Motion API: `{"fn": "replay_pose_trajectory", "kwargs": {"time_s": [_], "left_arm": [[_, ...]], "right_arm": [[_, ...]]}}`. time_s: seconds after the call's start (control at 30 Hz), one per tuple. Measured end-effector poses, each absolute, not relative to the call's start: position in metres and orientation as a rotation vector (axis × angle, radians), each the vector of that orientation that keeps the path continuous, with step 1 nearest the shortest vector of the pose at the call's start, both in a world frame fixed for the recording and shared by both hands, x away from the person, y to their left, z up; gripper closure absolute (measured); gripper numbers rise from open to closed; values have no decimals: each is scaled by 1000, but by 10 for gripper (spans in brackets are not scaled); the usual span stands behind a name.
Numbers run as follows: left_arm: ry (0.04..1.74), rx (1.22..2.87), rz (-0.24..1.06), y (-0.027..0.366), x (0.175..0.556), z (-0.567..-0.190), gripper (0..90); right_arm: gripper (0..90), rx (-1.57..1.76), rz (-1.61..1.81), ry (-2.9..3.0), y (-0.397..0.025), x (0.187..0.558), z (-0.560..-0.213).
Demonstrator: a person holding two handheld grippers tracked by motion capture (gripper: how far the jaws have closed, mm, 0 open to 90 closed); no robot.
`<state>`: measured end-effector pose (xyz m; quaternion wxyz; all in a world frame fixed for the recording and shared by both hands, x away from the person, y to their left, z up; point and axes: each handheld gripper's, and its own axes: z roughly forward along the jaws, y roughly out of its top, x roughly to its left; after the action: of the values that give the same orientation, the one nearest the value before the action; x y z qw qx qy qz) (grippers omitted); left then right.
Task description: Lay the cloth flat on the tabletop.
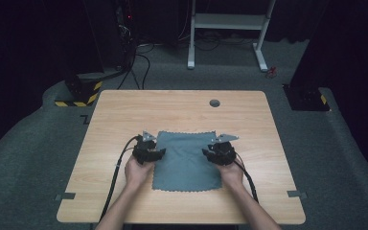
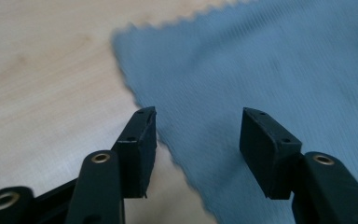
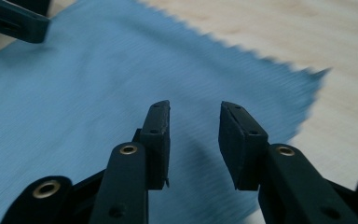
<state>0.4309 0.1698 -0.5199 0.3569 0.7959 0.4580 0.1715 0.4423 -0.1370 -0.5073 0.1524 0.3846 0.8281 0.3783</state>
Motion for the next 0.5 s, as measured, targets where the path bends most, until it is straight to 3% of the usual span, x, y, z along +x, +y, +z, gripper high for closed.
{"fn": "replay_pose_trajectory", "kwargs": {"time_s": [0.2,0.5], "left_arm": [[1142,2051,451,179,397,-523,436],[1128,2044,518,186,385,-527,401]], "right_arm": [[582,1050,1025,2375,-137,412,-522],[488,1056,1030,2376,-148,408,-523]]}}
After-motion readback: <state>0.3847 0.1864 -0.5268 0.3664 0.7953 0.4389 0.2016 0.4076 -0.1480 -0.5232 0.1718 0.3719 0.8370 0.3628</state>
